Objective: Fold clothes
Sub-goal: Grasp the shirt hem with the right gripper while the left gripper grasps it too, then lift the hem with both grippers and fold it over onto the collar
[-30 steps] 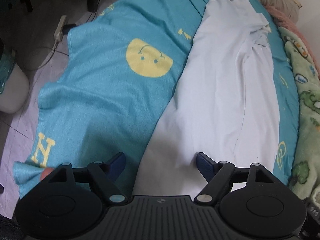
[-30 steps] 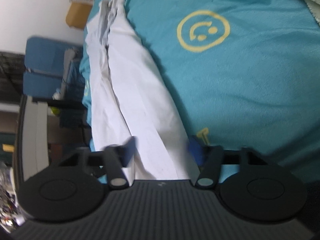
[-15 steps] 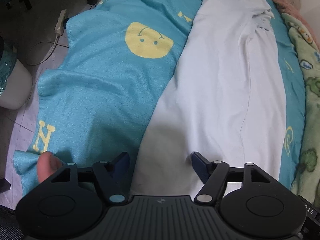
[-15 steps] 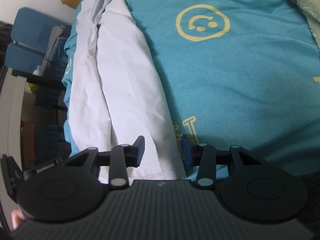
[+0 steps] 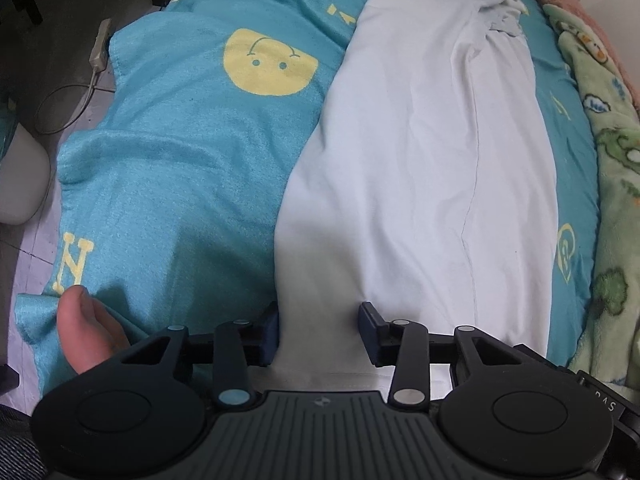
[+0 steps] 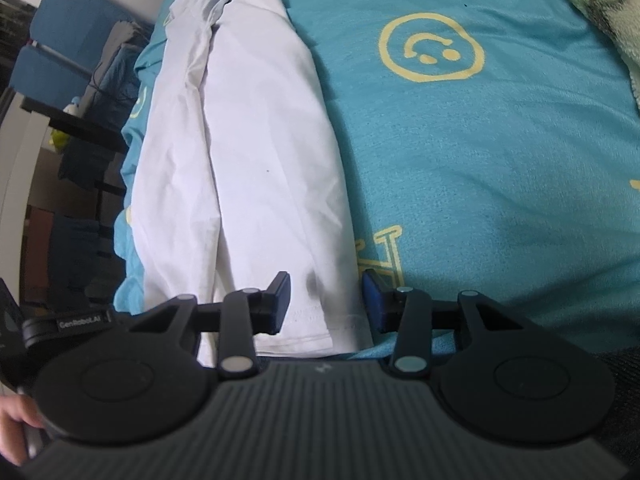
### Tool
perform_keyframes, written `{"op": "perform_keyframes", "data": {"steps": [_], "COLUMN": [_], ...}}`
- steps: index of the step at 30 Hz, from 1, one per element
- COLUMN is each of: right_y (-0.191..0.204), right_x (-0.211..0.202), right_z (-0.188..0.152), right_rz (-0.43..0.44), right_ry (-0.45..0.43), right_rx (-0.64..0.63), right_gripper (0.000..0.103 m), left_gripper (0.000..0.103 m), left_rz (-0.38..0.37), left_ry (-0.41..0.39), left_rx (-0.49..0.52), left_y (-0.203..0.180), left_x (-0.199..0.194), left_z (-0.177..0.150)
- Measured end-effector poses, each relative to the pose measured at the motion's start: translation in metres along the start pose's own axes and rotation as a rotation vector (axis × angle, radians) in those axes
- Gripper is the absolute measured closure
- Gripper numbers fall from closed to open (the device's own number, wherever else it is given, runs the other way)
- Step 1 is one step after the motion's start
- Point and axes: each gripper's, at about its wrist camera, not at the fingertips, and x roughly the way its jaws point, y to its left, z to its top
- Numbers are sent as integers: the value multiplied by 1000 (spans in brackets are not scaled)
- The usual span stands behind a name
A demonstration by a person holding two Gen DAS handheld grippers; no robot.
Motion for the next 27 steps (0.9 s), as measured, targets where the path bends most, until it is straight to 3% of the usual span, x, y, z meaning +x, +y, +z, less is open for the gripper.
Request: {"op": "perform_keyframes", "data": {"steps": [4, 6, 7, 10, 14, 17, 20, 23, 27], "right_y": [1, 3, 4, 10, 12, 12, 6, 6, 15], "right_x": [0, 0, 1, 2, -1, -4, -15, -33, -64], "right_z": [0, -1, -1, -3, -4, -4, 0, 4, 13], "right_rz": [-5, -2, 1, 1, 0, 24, 113, 202, 258], "right_ry": [4, 6, 10, 18, 7, -7, -35, -74, -130], "right_rx": [-6, -12, -24, -61, -83, -80, -32, 28, 60], "right_gripper": [61, 62, 71, 84, 92, 95, 96, 97, 97], "left_gripper": [61, 68, 71, 80, 94, 97, 98, 98, 99], "left_rz": [1, -10, -17, -31, -49, -65, -112, -193, -327], "left_ry": [2, -8, -14, -34, -62, -84, -127, -195, -263], "left_rx": [6, 11, 14, 18, 24, 27, 24, 34, -50], "left_y": [-2, -2, -2, -4, -6, -7, 2, 2, -5], "left_x": [-2, -4, -5, -11, -18, -25, -37, -51, -82], "left_z": [-5, -7, -8, -13, -19, -24, -23, -1, 10]}}
